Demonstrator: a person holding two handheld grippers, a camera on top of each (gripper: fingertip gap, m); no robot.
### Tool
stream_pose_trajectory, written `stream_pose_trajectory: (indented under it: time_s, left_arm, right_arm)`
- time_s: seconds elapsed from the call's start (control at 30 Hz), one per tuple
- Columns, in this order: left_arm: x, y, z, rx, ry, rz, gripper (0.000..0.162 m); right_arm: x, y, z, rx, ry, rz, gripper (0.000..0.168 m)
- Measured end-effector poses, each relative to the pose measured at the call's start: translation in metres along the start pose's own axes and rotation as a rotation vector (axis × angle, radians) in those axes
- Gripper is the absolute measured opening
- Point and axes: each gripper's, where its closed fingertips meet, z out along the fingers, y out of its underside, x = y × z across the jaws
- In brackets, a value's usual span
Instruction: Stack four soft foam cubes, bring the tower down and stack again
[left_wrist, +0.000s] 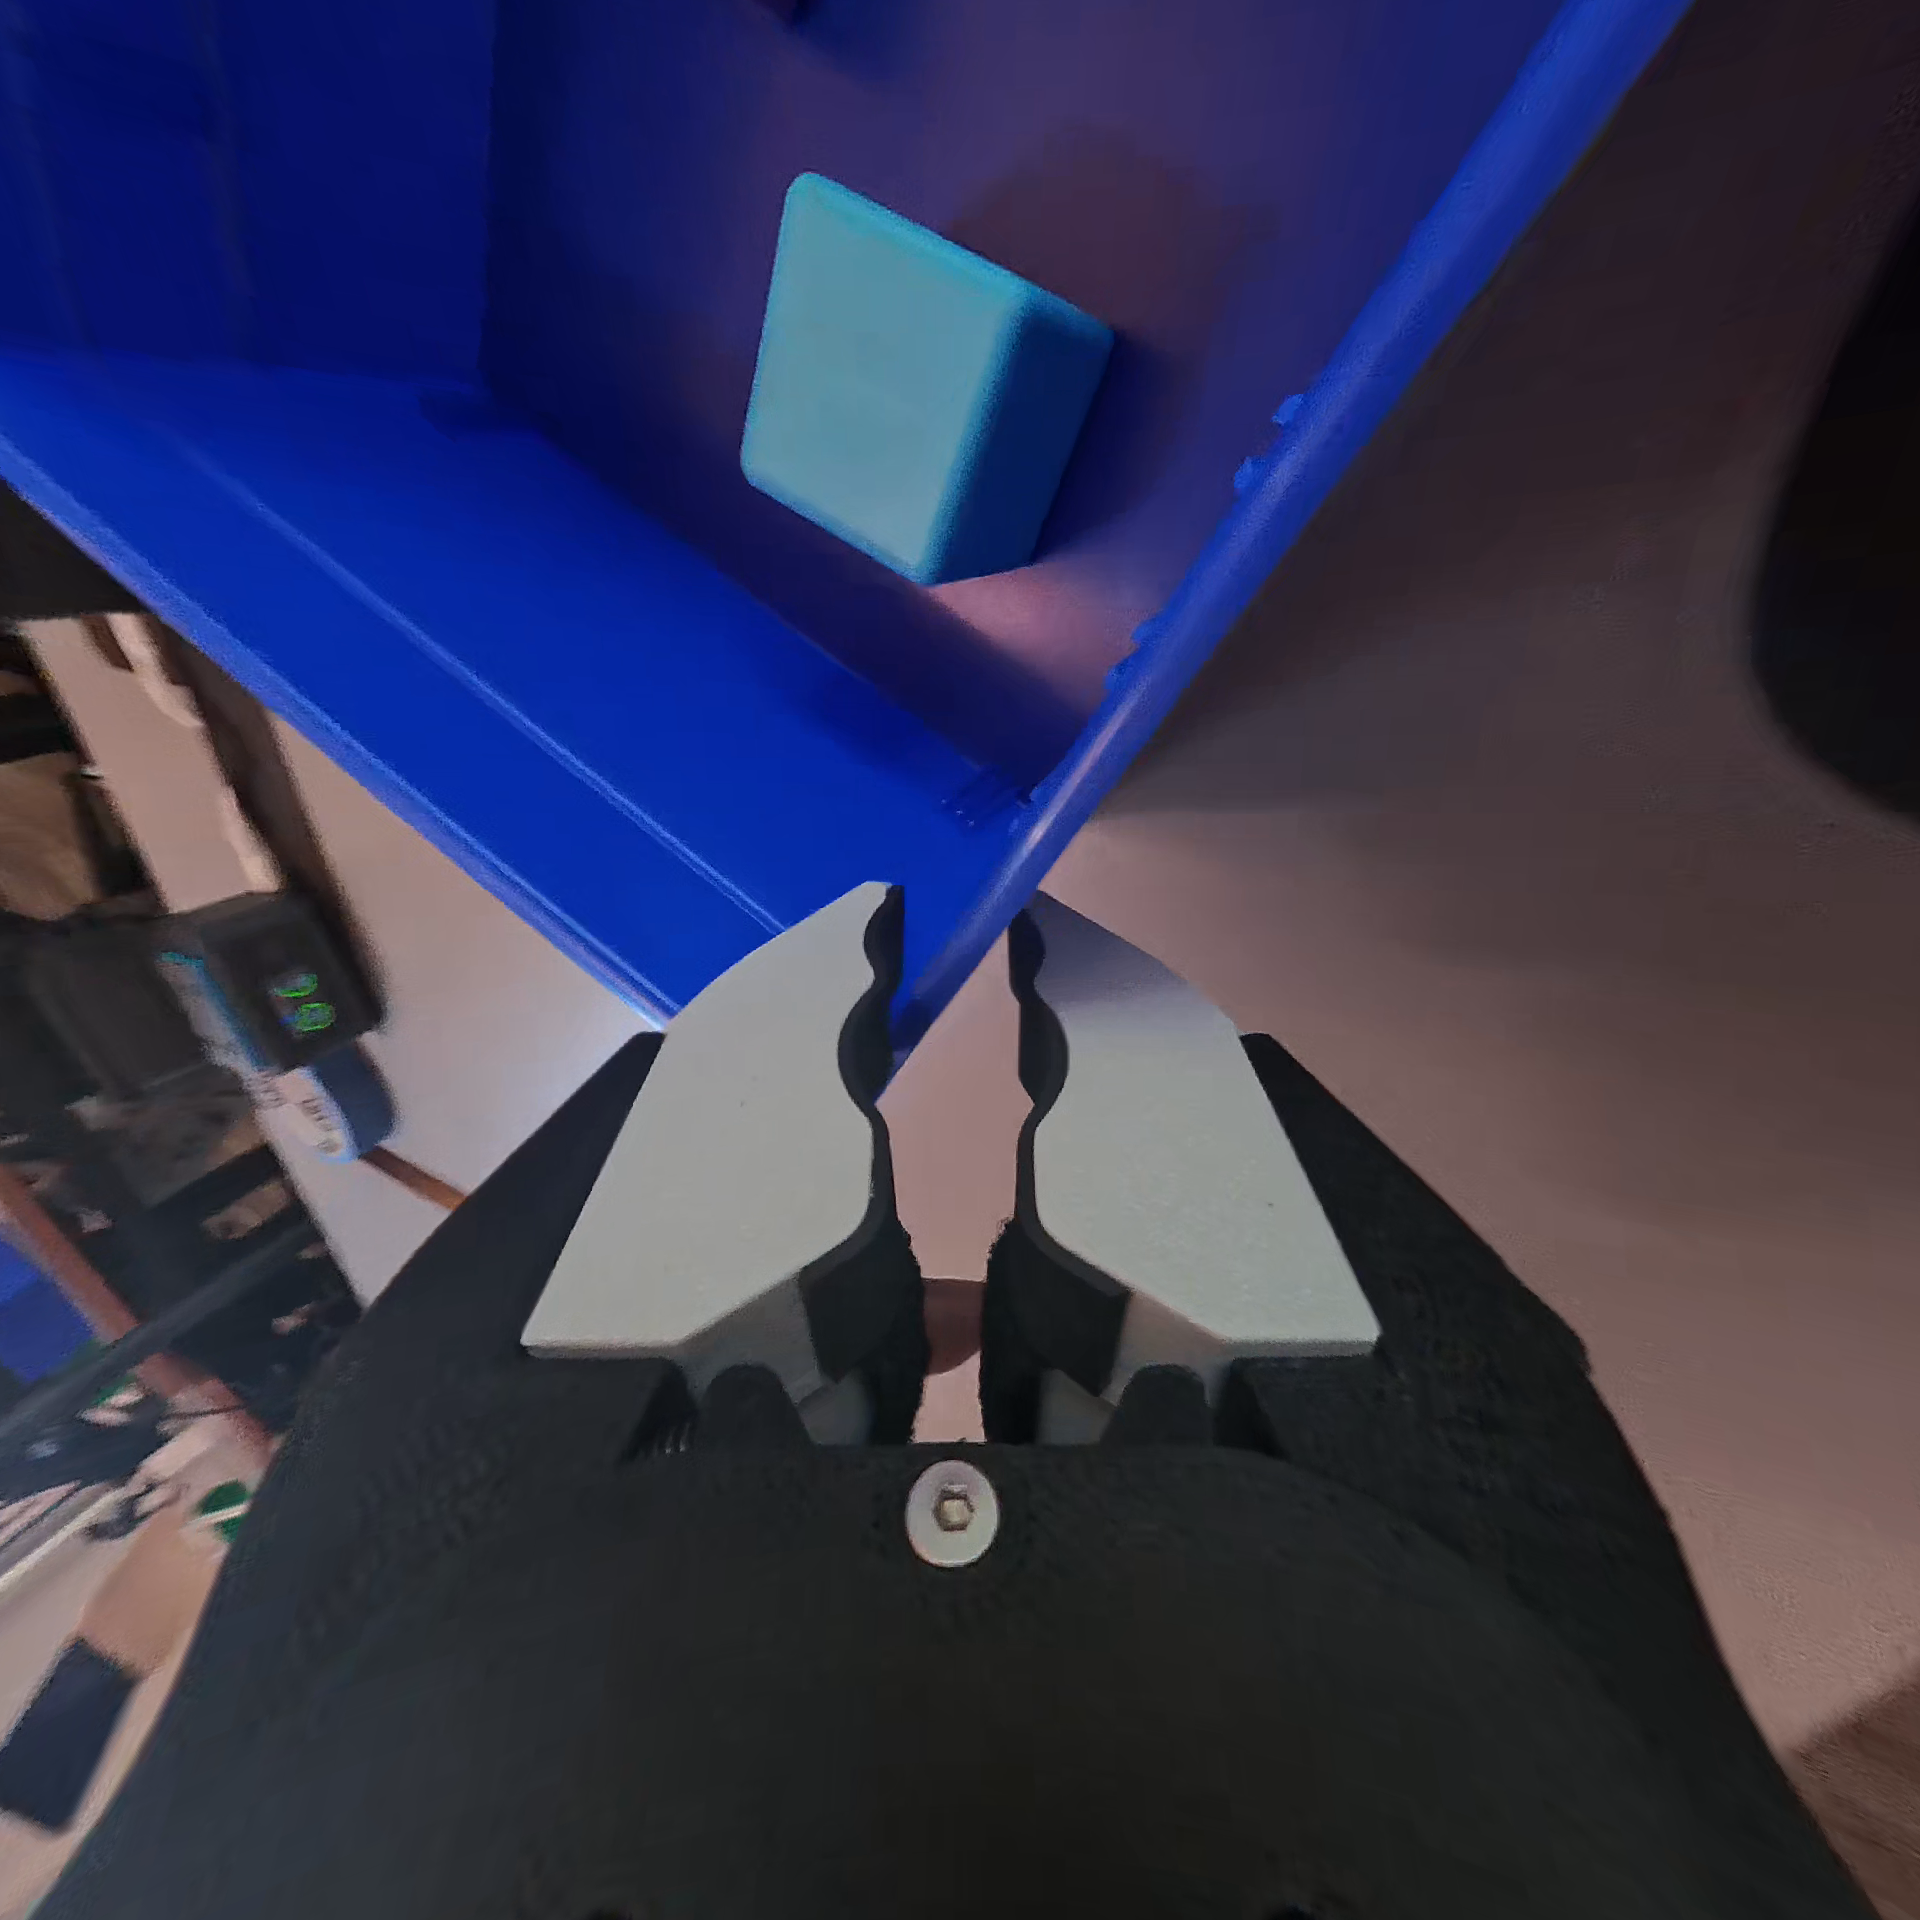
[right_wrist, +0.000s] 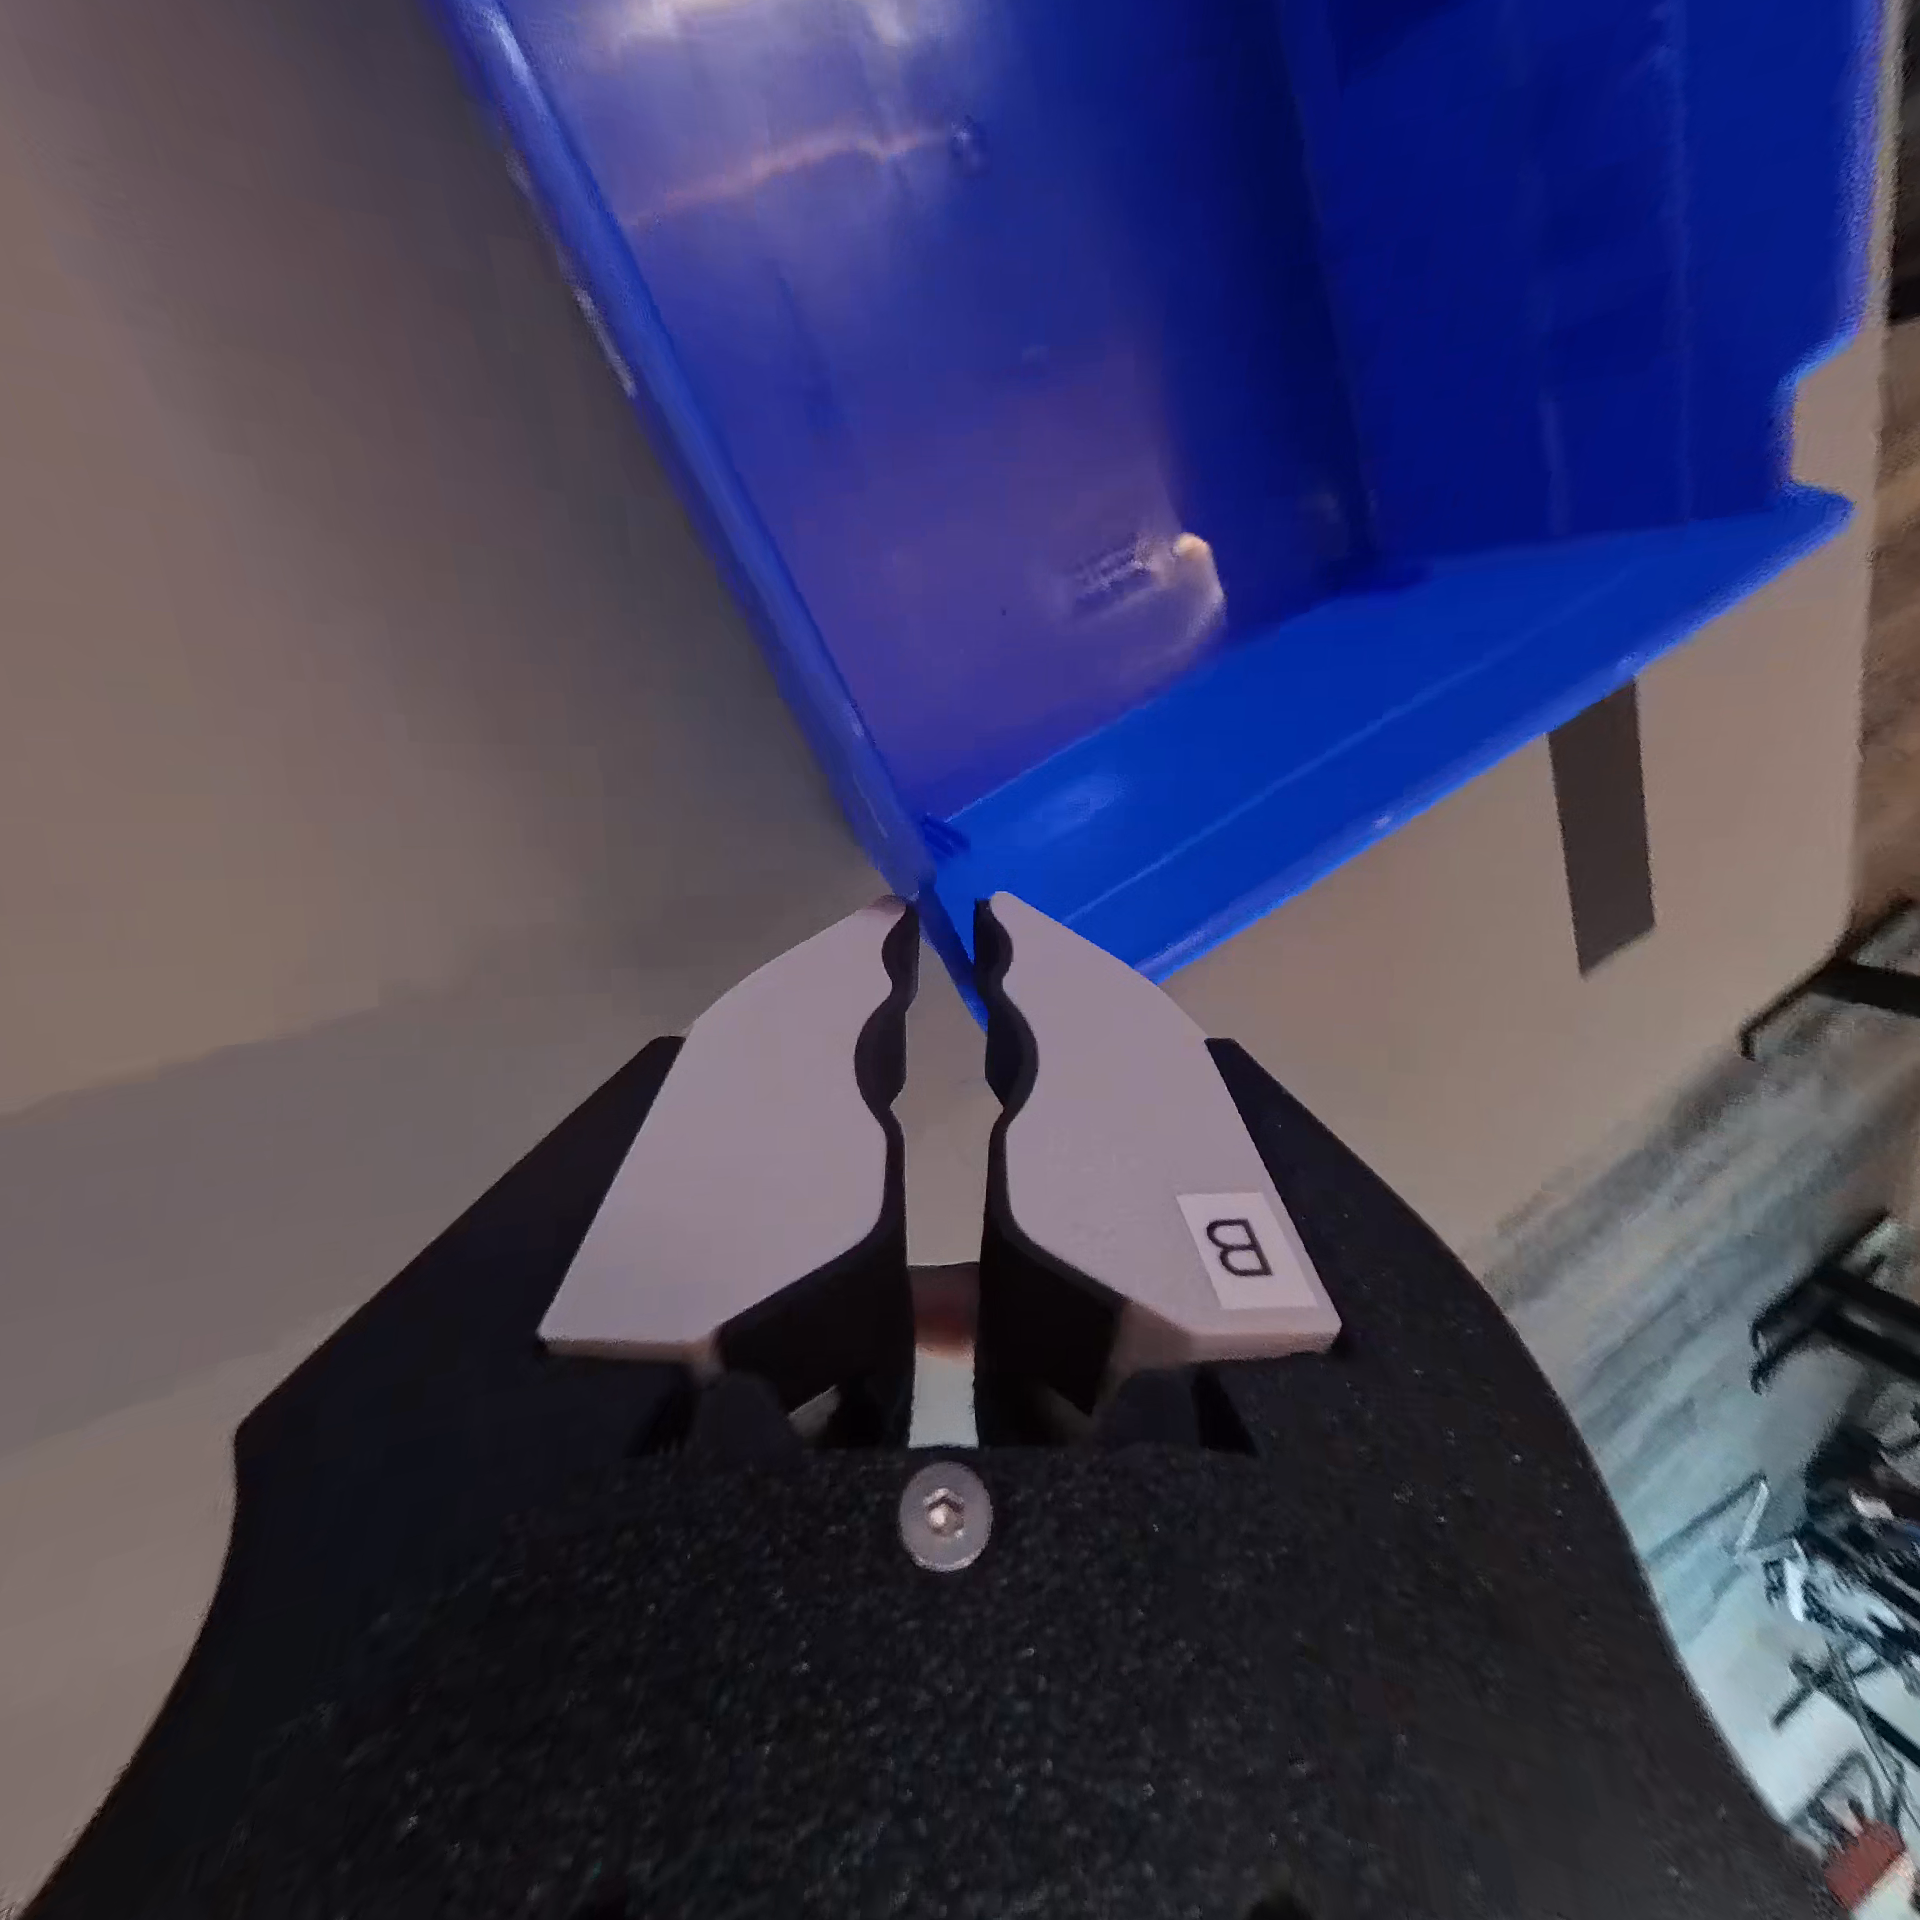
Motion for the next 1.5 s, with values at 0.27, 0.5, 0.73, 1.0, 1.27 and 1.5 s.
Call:
stream_pose_trajectory:
  time_s: [0.27,0.5,0.73,1.0,1.27,1.5]
  left_arm:
    - [-0.030,-0.006,-0.026,0.259,-0.062,-0.419,0.076]
    - [-0.008,-0.175,-0.119,0.722,-0.094,-0.902,0.090]
    - [0.027,-0.269,-0.064,0.503,0.076,-0.788,0.103]
    - [0.040,-0.287,-0.029,0.325,0.123,-0.789,0.091]
    - [0.046,-0.267,0.005,0.002,0.126,-0.762,0.073]
    - [0.055,-0.257,0.020,-0.131,0.085,-0.686,0.057]
  right_arm:
    - [0.013,0.023,-0.032,0.153,0.088,0.246,0.039]
    - [-0.017,-0.089,-0.087,0.462,0.047,0.605,0.070]
    - [-0.036,-0.197,-0.033,0.328,-0.117,0.542,0.079]
    - [-0.044,-0.217,0.065,-0.009,-0.223,0.603,0.081]
    - [-0.055,-0.206,0.094,-0.185,-0.211,0.589,0.073]
    - [-0.062,-0.206,0.099,-0.200,-0.223,0.549,0.046]
